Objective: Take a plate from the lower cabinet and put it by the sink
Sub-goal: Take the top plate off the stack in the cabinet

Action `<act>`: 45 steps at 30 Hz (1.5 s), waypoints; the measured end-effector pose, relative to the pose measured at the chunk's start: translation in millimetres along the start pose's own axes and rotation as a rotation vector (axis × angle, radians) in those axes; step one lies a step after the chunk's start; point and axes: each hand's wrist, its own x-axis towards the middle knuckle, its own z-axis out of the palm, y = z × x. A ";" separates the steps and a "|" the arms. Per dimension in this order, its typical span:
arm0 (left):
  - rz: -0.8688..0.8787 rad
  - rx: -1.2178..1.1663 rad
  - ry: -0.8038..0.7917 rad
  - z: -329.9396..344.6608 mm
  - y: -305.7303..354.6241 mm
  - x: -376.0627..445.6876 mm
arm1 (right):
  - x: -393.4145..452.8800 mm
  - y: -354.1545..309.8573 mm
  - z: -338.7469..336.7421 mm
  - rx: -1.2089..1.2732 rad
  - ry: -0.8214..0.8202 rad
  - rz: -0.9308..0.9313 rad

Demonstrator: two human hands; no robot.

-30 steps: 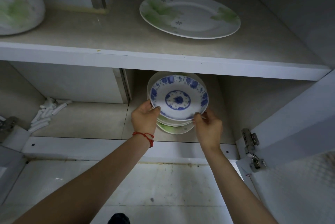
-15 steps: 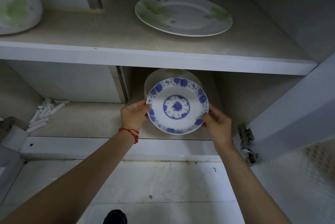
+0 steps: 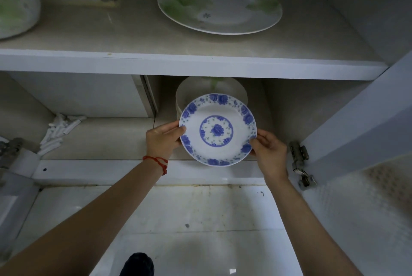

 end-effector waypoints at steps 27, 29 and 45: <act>-0.193 0.200 0.120 -66.5 117.7 -189.5 | -167.0 -156.3 -16.5 -0.177 0.068 0.337; -0.212 0.214 0.128 -67.9 134.7 -206.8 | -178.8 -174.9 -20.7 -0.176 0.084 0.359; -0.214 0.228 0.115 -65.5 306.7 -316.1 | -244.8 -355.1 -52.7 -0.142 0.030 0.332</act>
